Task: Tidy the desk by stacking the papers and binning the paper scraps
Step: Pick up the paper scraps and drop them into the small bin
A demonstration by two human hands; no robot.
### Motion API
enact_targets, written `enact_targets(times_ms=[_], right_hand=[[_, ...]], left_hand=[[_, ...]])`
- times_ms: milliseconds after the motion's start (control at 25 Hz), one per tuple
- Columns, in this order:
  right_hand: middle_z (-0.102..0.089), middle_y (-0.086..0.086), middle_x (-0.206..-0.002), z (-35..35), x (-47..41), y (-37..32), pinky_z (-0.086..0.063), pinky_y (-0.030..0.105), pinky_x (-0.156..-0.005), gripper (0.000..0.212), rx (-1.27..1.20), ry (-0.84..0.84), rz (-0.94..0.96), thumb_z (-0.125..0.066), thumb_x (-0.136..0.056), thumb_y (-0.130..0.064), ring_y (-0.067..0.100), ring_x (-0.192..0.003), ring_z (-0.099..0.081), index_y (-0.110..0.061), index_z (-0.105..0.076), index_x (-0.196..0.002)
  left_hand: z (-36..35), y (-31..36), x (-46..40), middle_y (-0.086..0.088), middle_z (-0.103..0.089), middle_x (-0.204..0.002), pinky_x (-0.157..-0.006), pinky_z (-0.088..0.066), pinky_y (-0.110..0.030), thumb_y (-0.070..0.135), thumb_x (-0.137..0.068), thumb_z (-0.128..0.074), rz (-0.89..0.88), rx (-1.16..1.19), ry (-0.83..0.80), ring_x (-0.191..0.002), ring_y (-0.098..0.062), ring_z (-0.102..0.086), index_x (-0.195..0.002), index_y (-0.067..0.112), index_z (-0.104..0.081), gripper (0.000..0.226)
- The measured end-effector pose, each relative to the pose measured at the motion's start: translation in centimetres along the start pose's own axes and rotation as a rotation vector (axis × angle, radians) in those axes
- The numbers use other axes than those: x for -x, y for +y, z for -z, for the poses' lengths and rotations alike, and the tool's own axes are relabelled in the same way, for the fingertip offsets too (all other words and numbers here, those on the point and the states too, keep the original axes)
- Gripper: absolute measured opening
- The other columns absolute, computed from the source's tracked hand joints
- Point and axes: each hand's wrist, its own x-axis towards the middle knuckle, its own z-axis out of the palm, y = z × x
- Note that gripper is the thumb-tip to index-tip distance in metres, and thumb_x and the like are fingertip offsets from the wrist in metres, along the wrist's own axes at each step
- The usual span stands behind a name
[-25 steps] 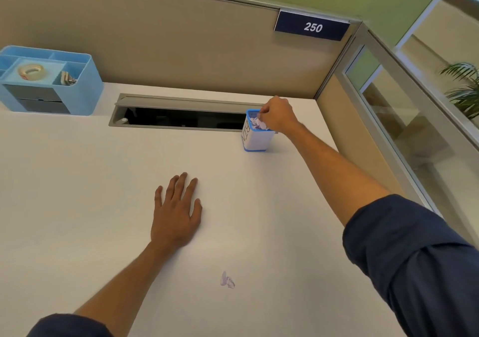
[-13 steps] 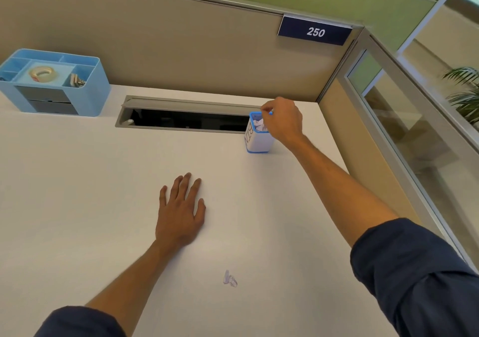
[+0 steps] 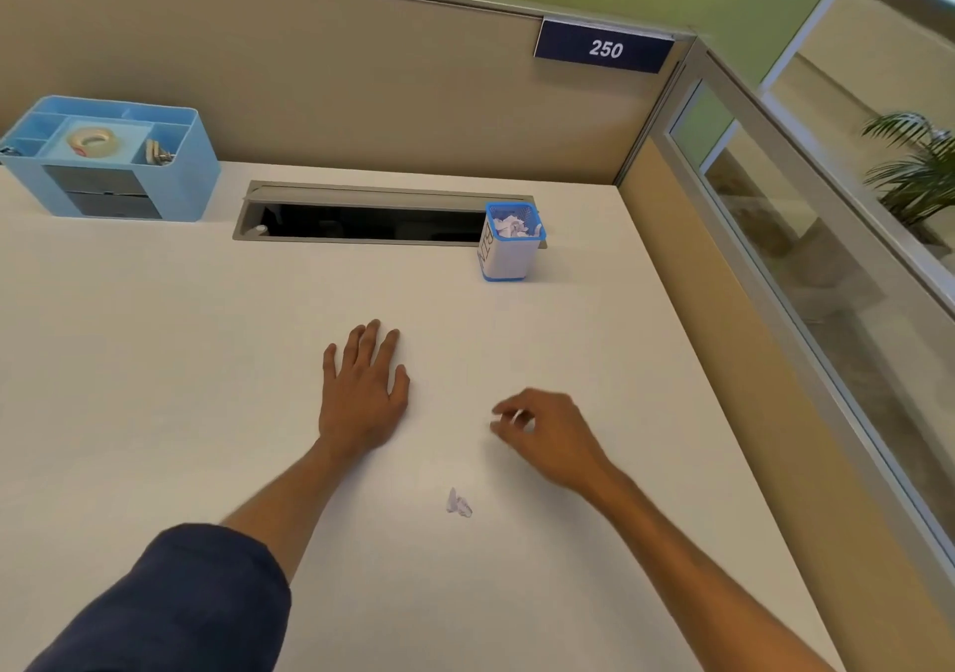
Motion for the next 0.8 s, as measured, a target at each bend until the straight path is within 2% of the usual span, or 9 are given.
enact_targets(times_ms=[120,200,360,480,560,680,800], right_hand=[[-0.059,-0.017,-0.117,-1.9,4.1,-0.7,-0.043,0.021,-0.087,0.038,0.154,-0.240,0.101,-0.063,-0.086,-0.045,0.001,-0.100,-0.056,-0.034,-0.059,-0.122],[-0.052,-0.018,-0.119,-2.6,5.3,-1.5,-0.042,0.023,-0.084,0.035,0.218,-0.293,0.202,-0.057,-0.088,-0.042,0.003,-0.101,-0.053,-0.037,-0.054,-0.122],[-0.053,-0.007,-0.116,-4.0,5.3,-2.1,-0.045,0.030,-0.075,0.021,0.348,-0.265,0.336,-0.053,-0.093,-0.027,0.018,-0.095,-0.056,-0.029,-0.055,-0.114],[-0.059,0.002,-0.115,-5.6,5.0,-1.6,-0.040,0.027,-0.072,0.020,0.370,-0.275,0.344,-0.051,-0.095,-0.018,0.026,-0.096,-0.059,-0.018,-0.063,-0.111],[-0.063,0.003,-0.112,-6.3,5.0,-1.2,-0.038,0.024,-0.071,0.019,0.361,-0.258,0.364,-0.055,-0.093,-0.013,0.025,-0.095,-0.060,-0.014,-0.068,-0.106],[-0.067,0.003,-0.102,-6.7,5.3,-0.8,-0.046,0.026,-0.069,0.016,0.292,-0.207,0.393,-0.059,-0.088,-0.007,0.024,-0.087,-0.065,-0.012,-0.073,-0.095],[-0.071,-0.003,-0.094,-5.6,5.8,-0.4,-0.043,0.015,-0.076,0.014,0.031,-0.084,0.211,-0.062,-0.088,-0.012,0.010,-0.085,-0.065,-0.015,-0.076,-0.088]], left_hand=[[0.0,-0.1,0.0,-0.002,-0.021,-0.162,-0.120,-0.006,-0.049,0.046,-0.092,-0.019,0.005,0.009,-0.011,-0.149,-0.020,-0.014,-0.150,0.023,-0.031,0.063],[-0.1,-0.2,0.0,-0.002,-0.021,-0.162,-0.121,-0.006,-0.049,0.046,-0.093,-0.019,0.001,0.006,-0.015,-0.149,-0.020,-0.013,-0.151,0.023,-0.030,0.063],[0.0,-0.2,0.1,-0.002,-0.021,-0.162,-0.121,-0.005,-0.049,0.046,-0.093,-0.018,-0.004,0.010,-0.018,-0.149,-0.020,-0.013,-0.150,0.023,-0.030,0.063],[-0.1,-0.3,0.0,-0.002,-0.021,-0.162,-0.121,-0.005,-0.049,0.045,-0.093,-0.019,-0.005,0.012,-0.019,-0.149,-0.020,-0.013,-0.150,0.023,-0.030,0.063],[-0.2,-0.3,0.0,-0.003,-0.022,-0.161,-0.120,-0.006,-0.050,0.045,-0.093,-0.019,-0.009,0.012,-0.008,-0.149,-0.021,-0.015,-0.150,0.022,-0.031,0.063],[-0.1,-0.3,0.0,-0.003,-0.024,-0.161,-0.120,-0.007,-0.050,0.046,-0.092,-0.019,-0.016,0.012,0.000,-0.148,-0.021,-0.016,-0.149,0.022,-0.032,0.063],[-0.1,-0.3,0.1,-0.003,-0.023,-0.161,-0.120,-0.006,-0.049,0.045,-0.093,-0.019,-0.018,0.011,-0.005,-0.149,-0.020,-0.014,-0.150,0.022,-0.031,0.063]])
